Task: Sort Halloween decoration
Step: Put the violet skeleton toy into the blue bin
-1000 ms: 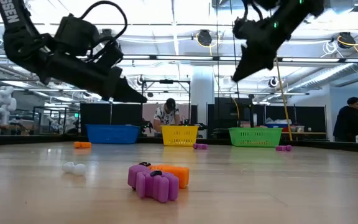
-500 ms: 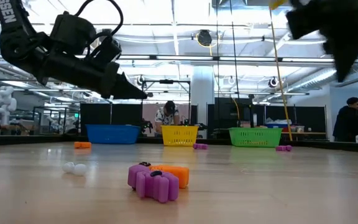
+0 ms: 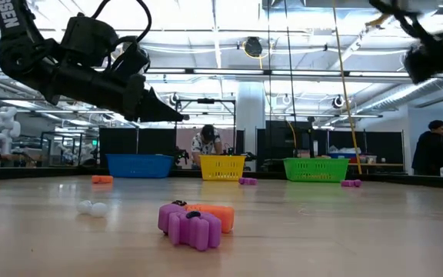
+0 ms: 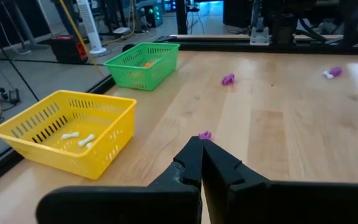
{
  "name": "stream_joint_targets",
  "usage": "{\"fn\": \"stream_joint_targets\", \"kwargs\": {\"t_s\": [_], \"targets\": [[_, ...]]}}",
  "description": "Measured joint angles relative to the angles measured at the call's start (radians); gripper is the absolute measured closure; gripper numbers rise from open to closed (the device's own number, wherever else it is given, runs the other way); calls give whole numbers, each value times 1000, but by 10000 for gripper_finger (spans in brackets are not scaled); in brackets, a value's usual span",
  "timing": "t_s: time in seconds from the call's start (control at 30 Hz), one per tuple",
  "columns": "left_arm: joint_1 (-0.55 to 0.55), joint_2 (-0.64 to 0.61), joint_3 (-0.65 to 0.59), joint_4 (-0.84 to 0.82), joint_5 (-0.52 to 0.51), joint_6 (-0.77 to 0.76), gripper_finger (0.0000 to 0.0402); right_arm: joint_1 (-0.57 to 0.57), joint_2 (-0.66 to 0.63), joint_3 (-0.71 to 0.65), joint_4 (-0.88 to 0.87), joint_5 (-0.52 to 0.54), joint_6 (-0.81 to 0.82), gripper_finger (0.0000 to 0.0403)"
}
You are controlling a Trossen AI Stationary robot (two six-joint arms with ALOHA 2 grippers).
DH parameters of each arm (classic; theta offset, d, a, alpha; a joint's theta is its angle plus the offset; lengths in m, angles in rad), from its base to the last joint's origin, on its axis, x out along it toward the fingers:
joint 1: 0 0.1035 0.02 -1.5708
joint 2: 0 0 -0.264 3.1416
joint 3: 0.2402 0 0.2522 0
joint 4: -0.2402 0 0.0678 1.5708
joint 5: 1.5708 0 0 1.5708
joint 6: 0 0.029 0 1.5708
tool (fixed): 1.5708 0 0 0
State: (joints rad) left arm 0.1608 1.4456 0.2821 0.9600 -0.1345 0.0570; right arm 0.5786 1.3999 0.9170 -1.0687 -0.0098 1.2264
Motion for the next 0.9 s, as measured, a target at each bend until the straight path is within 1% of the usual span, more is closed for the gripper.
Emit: {"fn": "stream_joint_targets", "kwargs": {"t_s": [0.07, 0.17, 0.33, 0.43, 0.5, 0.6, 0.8, 0.9], "targets": [[0, 0, 0, 0, 0, 0, 394, 3, -20, -63, 49, -19, 10, 211], [0, 0, 0, 0, 1, 0, 394, 1, -34, -135, 111, -19, 9, 211], [0, 0, 0, 1, 0, 1, 394, 1, -34, -214, 173, -16, -17, 215], [0, 0, 0, 1, 0, 0, 394, 1, -34, -245, 190, 13, -16, 223], [0, 0, 0, 0, 0, 0, 394, 1, -34, -263, 215, 33, -19, 232], [0, 0, 0, -2, 0, 0, 394, 0, -38, -285, 259, 35, -30, 249], [0, 0, 0, 5, 0, 0, 394, 0, -38, -302, 296, 32, -50, 296], [0, 0, 0, 25, 0, -25, 394, 0, -37, -302, 305, 32, -68, 320]]}}
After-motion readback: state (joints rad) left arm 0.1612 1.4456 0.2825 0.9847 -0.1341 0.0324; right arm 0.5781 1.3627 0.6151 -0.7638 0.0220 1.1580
